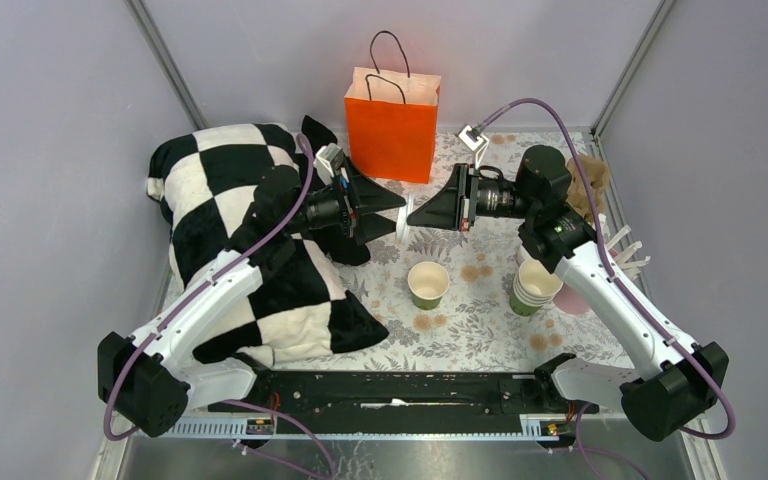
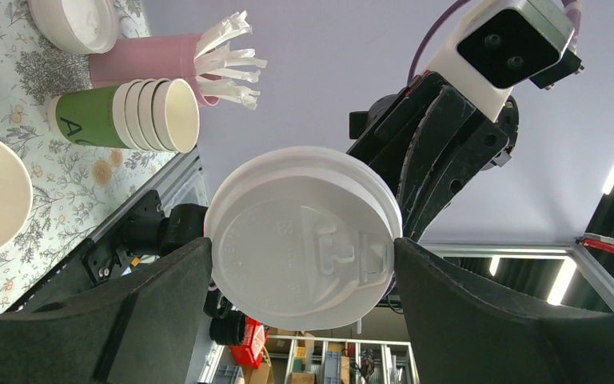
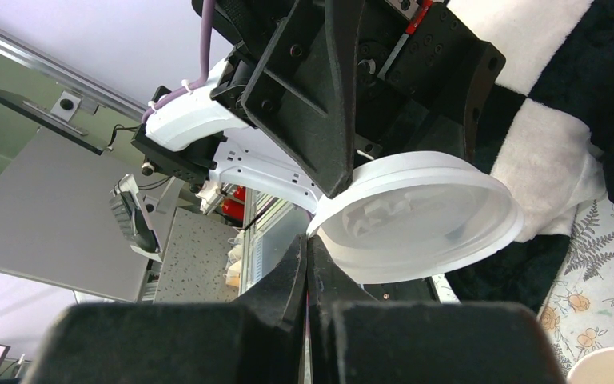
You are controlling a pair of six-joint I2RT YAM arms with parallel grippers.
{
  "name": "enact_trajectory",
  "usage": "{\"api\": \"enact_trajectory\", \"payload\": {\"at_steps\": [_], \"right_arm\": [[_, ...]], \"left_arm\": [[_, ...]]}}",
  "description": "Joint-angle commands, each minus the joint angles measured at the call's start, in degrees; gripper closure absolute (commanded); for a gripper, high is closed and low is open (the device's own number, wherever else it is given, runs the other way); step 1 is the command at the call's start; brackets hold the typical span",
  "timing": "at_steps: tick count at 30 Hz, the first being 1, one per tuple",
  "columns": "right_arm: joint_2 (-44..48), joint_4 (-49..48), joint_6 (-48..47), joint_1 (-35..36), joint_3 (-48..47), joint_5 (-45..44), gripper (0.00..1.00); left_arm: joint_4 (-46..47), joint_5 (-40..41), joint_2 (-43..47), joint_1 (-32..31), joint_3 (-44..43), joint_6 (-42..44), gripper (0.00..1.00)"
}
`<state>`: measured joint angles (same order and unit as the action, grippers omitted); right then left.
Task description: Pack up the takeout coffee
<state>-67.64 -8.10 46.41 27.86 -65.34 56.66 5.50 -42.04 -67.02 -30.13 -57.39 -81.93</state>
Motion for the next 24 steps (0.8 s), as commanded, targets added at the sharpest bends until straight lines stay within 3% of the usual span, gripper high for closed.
{"api": "enact_trajectory", "payload": {"at_steps": [1,8,11,16,21,24], "right_arm": [[0.71,-2.01,-0.11,0.44,-0.31,0.90,1.00],[0.92,-0.98,-0.67,0.41,-0.25,0.74,1.00],[1.17,-0.61,-1.05,0.36,0.01,0.62,0.95],[1.54,0.59,-1.91,0.38,-0.04,-0.11,0.78],[2.60,7.06,-6.52,0.37,-1.55,-3.05,0.53],[3.99,26.72,-15.52,0.40,-6.44,-13.46,0.40]], "left_arm": [[1.13,0.27,-0.04,-0.46,-2.53,1.25,0.14],[0.90,0.69,0.05,-0.52,-2.49,1.42,0.21],[0.68,0.93,0.18,-0.54,-2.34,1.50,0.23],[-1.35,1.88,0.38,-0.54,-3.04,2.86,0.25],[-6.91,3.55,0.15,-0.54,-5.12,7.18,0.25],[-16.22,6.19,-0.47,-0.54,-8.78,13.61,0.25]]}}
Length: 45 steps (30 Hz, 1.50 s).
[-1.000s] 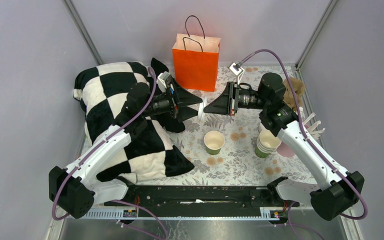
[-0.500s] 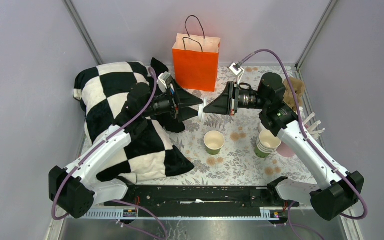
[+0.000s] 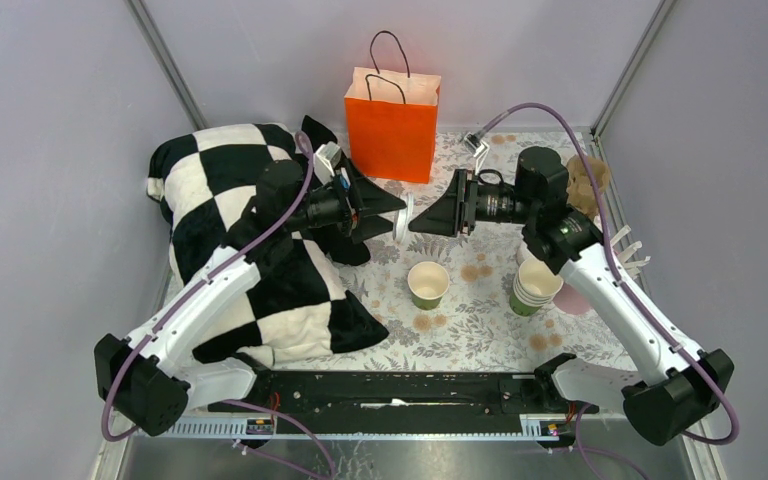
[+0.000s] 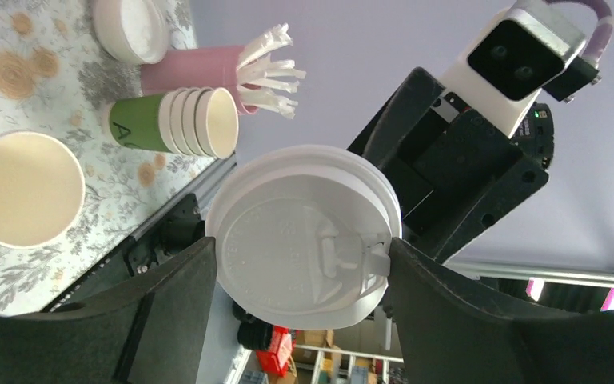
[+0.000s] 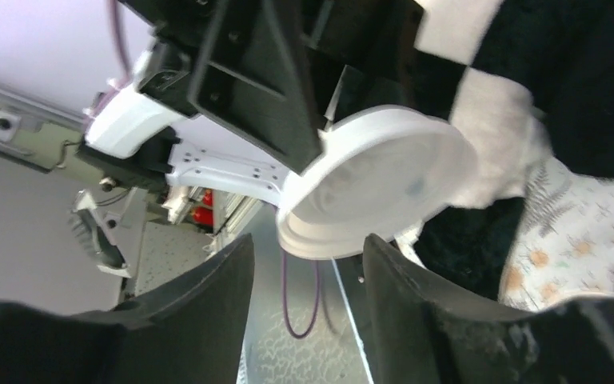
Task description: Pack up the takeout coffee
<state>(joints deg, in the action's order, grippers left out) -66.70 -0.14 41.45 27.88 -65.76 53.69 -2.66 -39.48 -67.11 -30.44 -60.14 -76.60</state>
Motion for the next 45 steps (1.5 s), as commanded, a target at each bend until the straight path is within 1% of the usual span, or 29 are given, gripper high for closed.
{"api": "enact_trajectory", "payload": {"at_steps": [1,3,4,6,7,9,12,15,17,21,27,31,37,41,45], "right_arm": [[3.86,25.55,-13.65,0.35,-7.90,-18.20,0.35],[5.34,37.83,-17.80,0.35,-11.71,-36.05,0.28],[5.83,43.45,-18.80,0.34,-13.66,-44.43,0.27],[6.53,51.62,-19.92,0.34,-17.45,-57.90,0.26],[6.96,54.13,-20.58,0.40,-19.24,-61.69,0.25],[8.38,56.56,-21.96,0.41,-21.70,-65.26,0.23],[11.20,57.13,-22.72,0.34,-23.16,-66.70,0.21],[14.54,56.86,-22.53,0.41,-21.68,-66.92,0.21],[16.35,56.68,-22.05,0.41,-20.16,-67.02,0.20],[18.67,57.12,-21.45,0.40,-18.31,-66.40,0.20],[20.31,57.35,-21.69,0.38,-18.03,-67.01,0.19],[20.78,57.21,-21.68,0.38,-17.45,-67.31,0.18],[21.97,56.16,-22.23,0.37,-17.08,-67.40,0.17],[22.46,55.87,-22.76,0.36,-17.03,-67.67,0.16],[22.57,56.20,-22.99,0.39,-16.95,-67.97,0.15]], "left_arm": [[-11.86,5.07,-0.79,-0.26,-7.56,11.08,0.25],[-20.00,9.47,-1.83,-1.05,-11.13,17.23,0.25],[-23.94,12.01,-2.56,-1.98,-12.97,20.12,0.25],[-30.73,18.14,-4.34,-4.47,-16.69,25.41,0.26],[-33.44,21.34,-5.30,-6.08,-18.48,27.64,0.26],[-38.02,27.31,-7.77,-10.00,-21.36,31.53,0.27],[-43.64,36.78,-12.40,-15.93,-25.51,36.05,0.27],[-47.65,46.04,-17.70,-22.20,-29.54,39.28,0.27],[-49.75,49.84,-21.47,-24.87,-31.72,40.70,0.27],[-51.57,55.07,-25.49,-28.68,-34.01,42.74,0.27],[-51.28,56.19,-30.09,-30.87,-34.74,45.61,0.27],[-51.14,55.21,-32.61,-31.16,-36.59,46.71,0.27],[-50.81,54.89,-34.16,-31.26,-36.45,47.29,0.26],[-47.69,53.52,-34.38,-31.27,-35.27,48.54,0.25],[-47.47,52.80,-35.31,-31.26,-35.33,49.05,0.24]]}}
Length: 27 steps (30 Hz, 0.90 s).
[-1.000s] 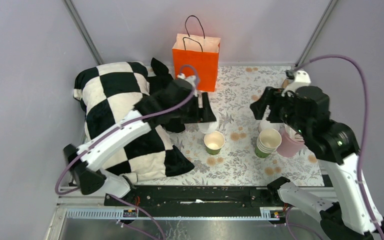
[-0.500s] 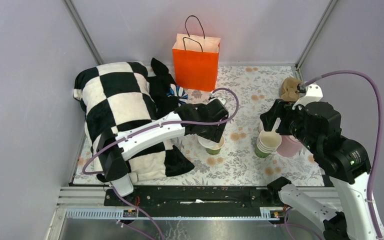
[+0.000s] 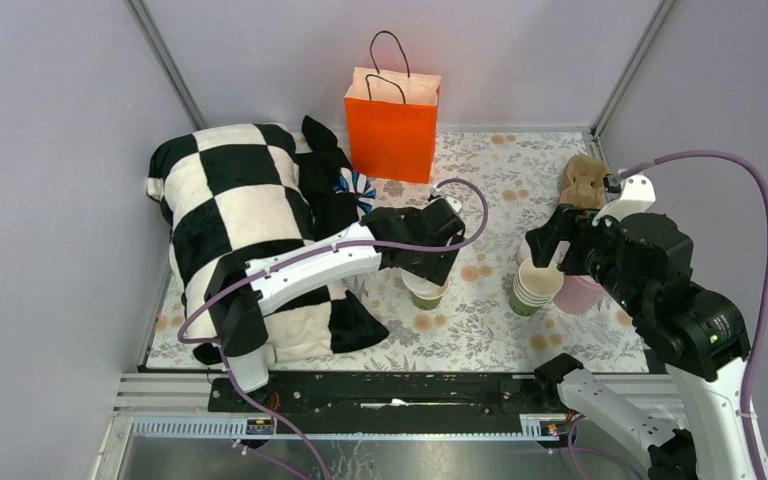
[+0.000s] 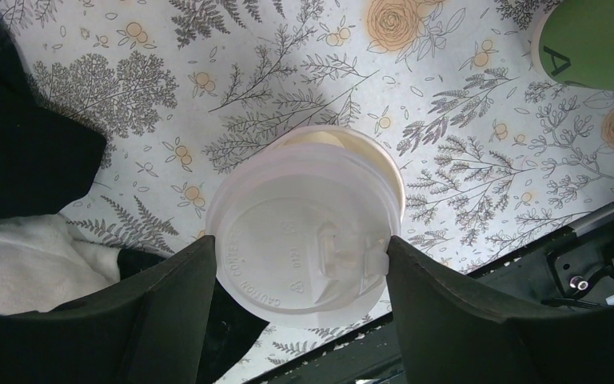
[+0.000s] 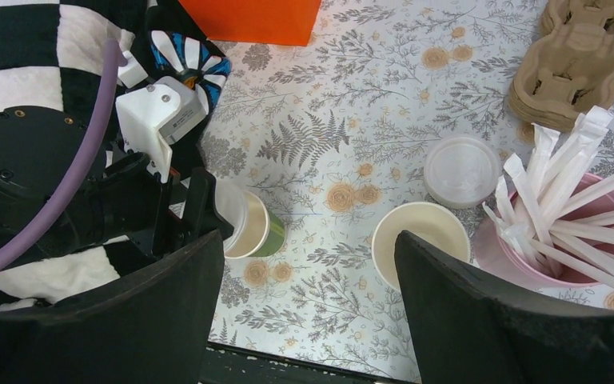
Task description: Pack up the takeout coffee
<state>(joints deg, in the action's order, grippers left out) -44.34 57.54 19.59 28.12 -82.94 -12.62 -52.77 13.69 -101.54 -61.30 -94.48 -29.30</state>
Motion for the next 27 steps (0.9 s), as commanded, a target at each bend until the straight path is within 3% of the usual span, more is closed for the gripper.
{"api": "enact_trajectory", "payload": {"at_steps": [1,27], "right_arm": [[0.27,-1.47,-1.13,0.14,0.35,-1.54,0.15],[1.28,-2.49,-1.48,0.13,2.51,-0.47,0.15]], "left_arm": [[2.75,-0.55,-0.94,-0.40,-0.85,1.86,0.24],[2.68,-1.54,-4.69,-0.84,-3.28,3.96,0.22]]}}
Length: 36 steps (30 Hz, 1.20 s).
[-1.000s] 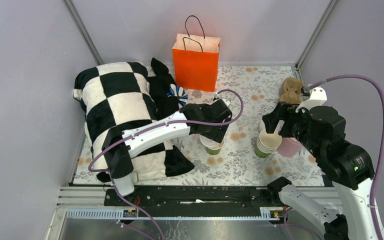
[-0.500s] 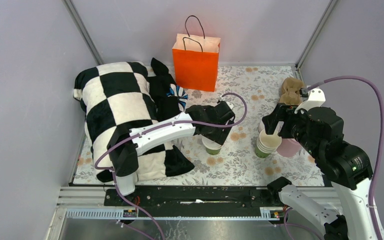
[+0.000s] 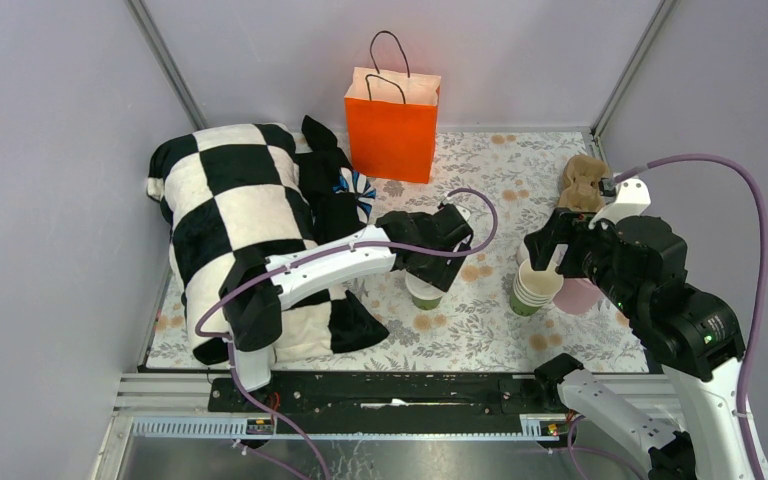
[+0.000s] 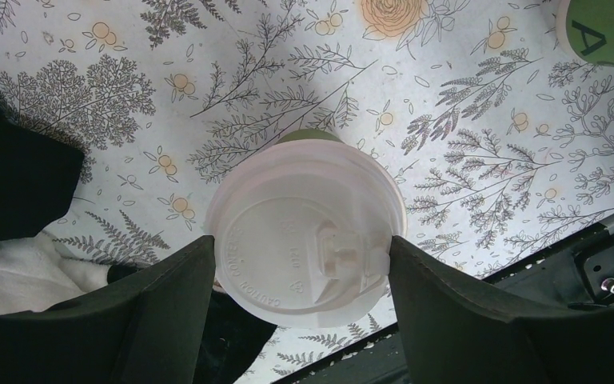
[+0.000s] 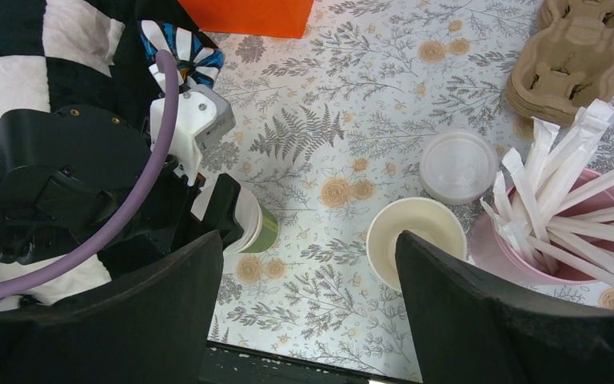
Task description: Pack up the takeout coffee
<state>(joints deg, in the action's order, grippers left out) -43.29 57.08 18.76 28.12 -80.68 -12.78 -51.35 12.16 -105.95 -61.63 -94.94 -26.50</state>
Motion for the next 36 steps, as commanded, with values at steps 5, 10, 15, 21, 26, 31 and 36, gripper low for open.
{"api": "enact_trajectory", "payload": {"at_steps": [5,10,15,21,26,31,36], "right_arm": [[0.20,-2.39,-0.48,0.16,0.68,-0.16,0.15],[0.11,-2.73,-0.29,0.10,1.13,0.18,0.15],[0.00,-3.01,-0.09,0.10,1.31,0.27,0.15],[0.04,-3.04,0.11,0.10,1.31,0.23,0.15],[0.23,-3.11,0.40,0.13,1.67,0.27,0.15],[0.22,-3.19,0.40,0.15,1.67,0.22,0.15],[0.16,-3.41,0.40,0.09,2.07,0.60,0.15]], "left_arm": [[1.21,0.05,-0.47,-0.52,-3.02,1.52,0.21],[0.38,0.64,-1.00,-0.56,-4.26,2.03,0.20],[0.38,0.05,-1.46,-0.51,-4.64,2.41,0.19],[0.05,0.22,-1.71,-0.51,-4.63,2.86,0.19],[-0.15,0.13,-1.74,-0.57,-4.16,2.62,0.19],[-0.53,-0.09,-1.18,-0.63,-3.72,2.17,0.18],[-0.54,-0.73,-1.10,-0.69,-3.62,2.24,0.12]]}}
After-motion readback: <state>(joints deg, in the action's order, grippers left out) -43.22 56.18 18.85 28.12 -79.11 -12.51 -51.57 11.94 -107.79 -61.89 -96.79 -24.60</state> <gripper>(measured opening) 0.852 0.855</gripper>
